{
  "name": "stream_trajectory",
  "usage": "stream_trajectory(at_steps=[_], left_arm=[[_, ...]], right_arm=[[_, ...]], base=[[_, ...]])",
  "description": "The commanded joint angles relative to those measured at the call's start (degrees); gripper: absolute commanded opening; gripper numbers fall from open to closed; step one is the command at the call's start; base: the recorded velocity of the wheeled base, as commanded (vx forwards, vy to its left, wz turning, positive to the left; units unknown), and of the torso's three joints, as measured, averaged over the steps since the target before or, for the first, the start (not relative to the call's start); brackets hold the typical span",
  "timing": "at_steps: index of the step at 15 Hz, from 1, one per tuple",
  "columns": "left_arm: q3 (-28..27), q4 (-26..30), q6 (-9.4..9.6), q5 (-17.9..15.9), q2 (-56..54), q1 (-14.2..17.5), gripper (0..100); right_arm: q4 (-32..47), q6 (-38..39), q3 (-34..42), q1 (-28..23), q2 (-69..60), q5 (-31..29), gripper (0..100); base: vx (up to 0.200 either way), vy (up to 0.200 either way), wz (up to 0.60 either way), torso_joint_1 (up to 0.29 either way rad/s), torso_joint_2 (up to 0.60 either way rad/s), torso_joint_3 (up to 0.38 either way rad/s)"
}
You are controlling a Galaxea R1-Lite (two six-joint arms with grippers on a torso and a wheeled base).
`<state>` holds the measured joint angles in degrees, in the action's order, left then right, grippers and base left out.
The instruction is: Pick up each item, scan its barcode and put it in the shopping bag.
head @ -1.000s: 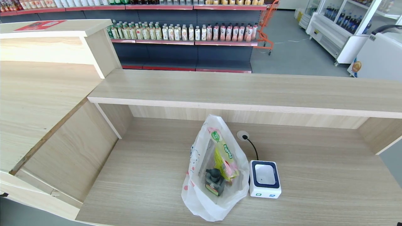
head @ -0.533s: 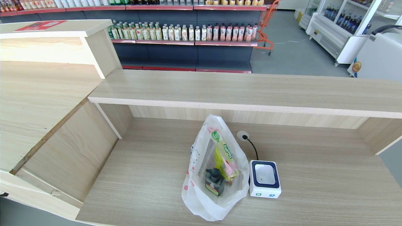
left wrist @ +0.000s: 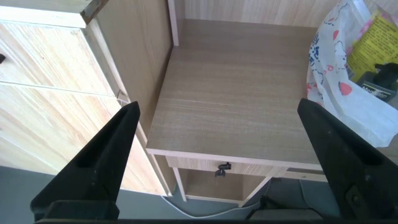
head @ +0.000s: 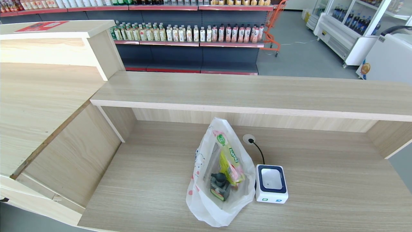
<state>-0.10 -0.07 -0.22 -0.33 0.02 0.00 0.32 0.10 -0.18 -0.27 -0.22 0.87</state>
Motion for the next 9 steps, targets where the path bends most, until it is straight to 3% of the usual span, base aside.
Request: stream_trajectory(at_steps=[1,3,9], left_arm=[[0.01,-0.01,-0.04,-0.02,-0.02,0.0,100],[0.01,-0.01,-0.22,-0.02,-0.02,0.0,100],[0.01,-0.01,0.31,-0.02,-0.02,0.0,100]], right_arm=[[0.12,0.08,0.01,0.0,0.22,0.01,0],[0.12,0.08,0.01,0.0,0.22,0.01,0],[0.12,-0.01,0.01,0.0,0.22,0.01,0]], base=[[0.0,0.0,0.0,0.0,0.0,0.0],[0.0,0.0,0.0,0.0,0.0,0.0],[0.0,-0.2,0.0,0.001,0.0,0.002]])
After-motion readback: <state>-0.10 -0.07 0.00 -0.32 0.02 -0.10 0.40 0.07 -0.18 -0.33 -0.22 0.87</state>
